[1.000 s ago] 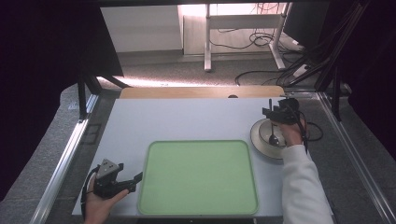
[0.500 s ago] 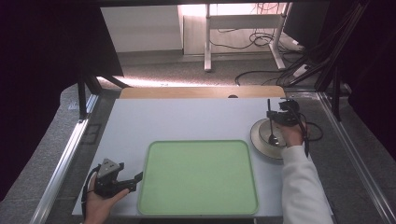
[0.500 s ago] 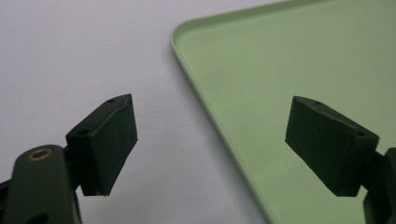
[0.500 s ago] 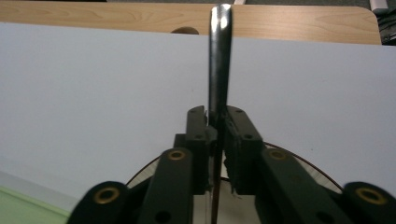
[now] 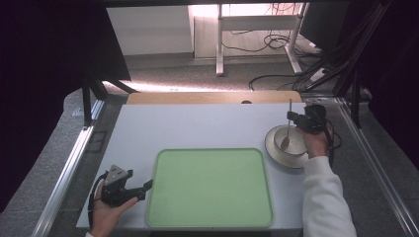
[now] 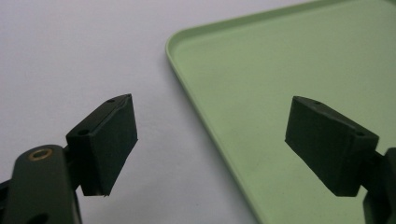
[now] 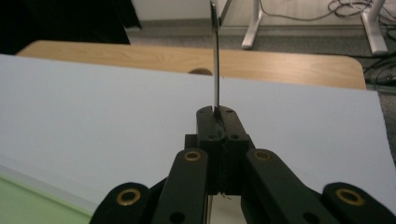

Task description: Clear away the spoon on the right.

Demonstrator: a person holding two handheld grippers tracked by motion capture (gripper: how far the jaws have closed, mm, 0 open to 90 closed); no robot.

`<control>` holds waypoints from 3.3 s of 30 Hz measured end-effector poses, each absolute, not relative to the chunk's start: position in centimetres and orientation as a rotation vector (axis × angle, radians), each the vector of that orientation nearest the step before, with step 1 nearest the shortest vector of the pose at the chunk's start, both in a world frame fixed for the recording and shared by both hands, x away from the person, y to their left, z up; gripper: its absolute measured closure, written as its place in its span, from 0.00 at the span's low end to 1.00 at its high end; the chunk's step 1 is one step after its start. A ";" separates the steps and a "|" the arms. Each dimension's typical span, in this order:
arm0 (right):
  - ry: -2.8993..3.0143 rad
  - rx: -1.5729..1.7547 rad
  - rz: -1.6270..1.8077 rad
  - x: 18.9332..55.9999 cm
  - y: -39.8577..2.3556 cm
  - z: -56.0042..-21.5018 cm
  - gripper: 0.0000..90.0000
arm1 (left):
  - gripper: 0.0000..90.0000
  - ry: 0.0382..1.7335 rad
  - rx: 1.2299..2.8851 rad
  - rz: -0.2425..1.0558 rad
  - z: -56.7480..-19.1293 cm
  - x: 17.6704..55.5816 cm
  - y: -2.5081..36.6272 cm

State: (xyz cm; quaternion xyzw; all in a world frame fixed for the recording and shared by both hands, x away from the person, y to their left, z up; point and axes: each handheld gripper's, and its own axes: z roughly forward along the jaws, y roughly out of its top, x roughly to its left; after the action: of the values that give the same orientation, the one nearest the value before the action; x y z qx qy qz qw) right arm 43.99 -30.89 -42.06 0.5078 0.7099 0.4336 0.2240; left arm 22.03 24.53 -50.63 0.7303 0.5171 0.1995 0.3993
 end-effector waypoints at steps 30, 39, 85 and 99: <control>1.892 1.273 1.555 40.0 -30.7 -36.7 1.00 | 0.18 1.298 1.846 0.507 -50.4 22.5 24.6; 1.906 1.291 1.603 40.1 -30.3 -36.9 1.00 | 0.18 1.300 1.846 0.506 -50.5 22.5 24.6; 2.148 1.310 1.583 34.2 -25.0 -39.9 1.00 | 0.18 1.316 1.848 0.511 -50.5 22.6 24.7; 2.237 1.326 1.548 32.0 -24.2 -41.4 1.00 | 0.18 1.321 1.847 0.510 -50.6 22.6 24.6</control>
State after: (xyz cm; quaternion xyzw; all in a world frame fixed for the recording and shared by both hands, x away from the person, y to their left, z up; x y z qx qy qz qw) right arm 31.98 -24.15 -41.44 0.4375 0.7379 0.5107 0.0577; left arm 22.59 24.61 -50.55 0.7289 0.5210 0.2014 0.3959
